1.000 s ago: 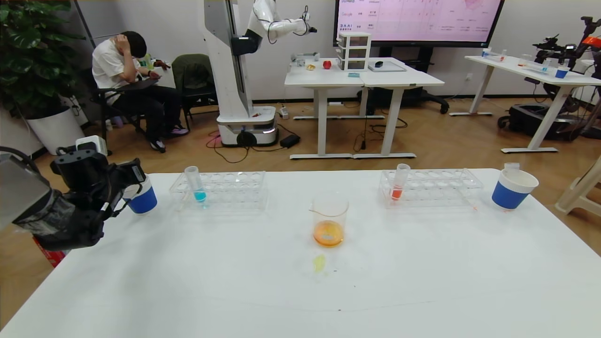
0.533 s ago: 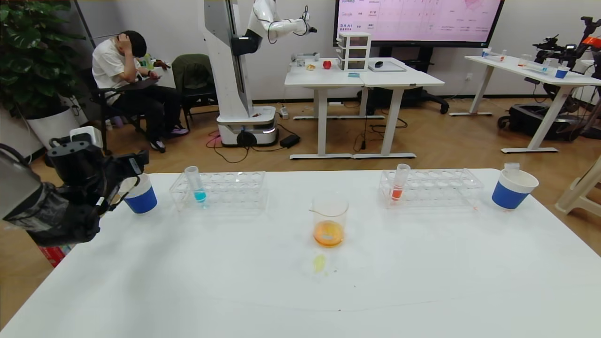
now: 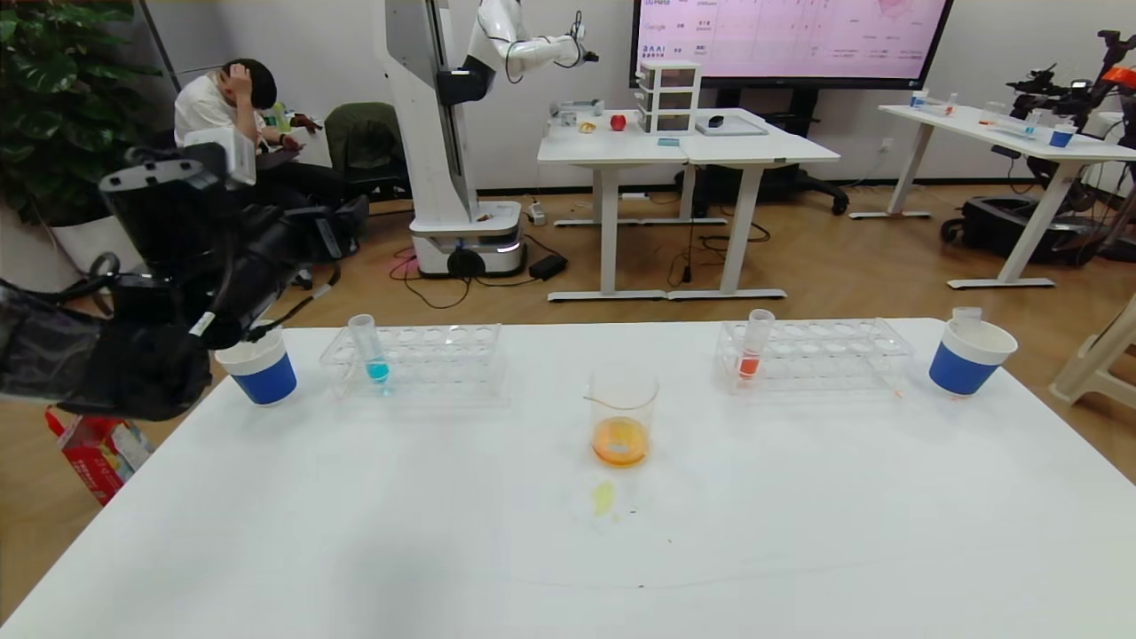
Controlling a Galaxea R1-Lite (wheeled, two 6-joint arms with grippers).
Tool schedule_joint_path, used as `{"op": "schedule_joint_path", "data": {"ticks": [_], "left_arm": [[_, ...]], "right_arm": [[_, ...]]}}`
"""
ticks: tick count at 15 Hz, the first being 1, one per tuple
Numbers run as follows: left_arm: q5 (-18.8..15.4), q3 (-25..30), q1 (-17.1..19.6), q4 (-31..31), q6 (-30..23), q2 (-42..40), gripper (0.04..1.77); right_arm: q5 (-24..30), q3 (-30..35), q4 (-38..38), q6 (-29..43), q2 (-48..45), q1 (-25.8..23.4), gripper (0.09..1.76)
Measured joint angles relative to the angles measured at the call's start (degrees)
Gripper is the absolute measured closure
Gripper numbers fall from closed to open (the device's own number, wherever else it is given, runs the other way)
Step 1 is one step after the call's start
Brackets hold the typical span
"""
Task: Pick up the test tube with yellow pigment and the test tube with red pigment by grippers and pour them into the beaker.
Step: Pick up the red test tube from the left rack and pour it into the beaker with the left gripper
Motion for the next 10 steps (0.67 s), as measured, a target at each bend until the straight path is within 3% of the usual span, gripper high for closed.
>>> {"op": "schedule_joint_path", "data": {"ticks": [4,10], "left_arm": [[0.50,3.91,-4.99,7.57,2.97,-13.10,0.06],[0.77,15.17,-6.18,25.05,6.99,-38.51,0.06]], "right_arm": [[0.02,0.00,-0.02,0.00,0.00,0.00,0.11],[0.02,0.00,0.00,0.00,0.00,0.00,0.11]]}}
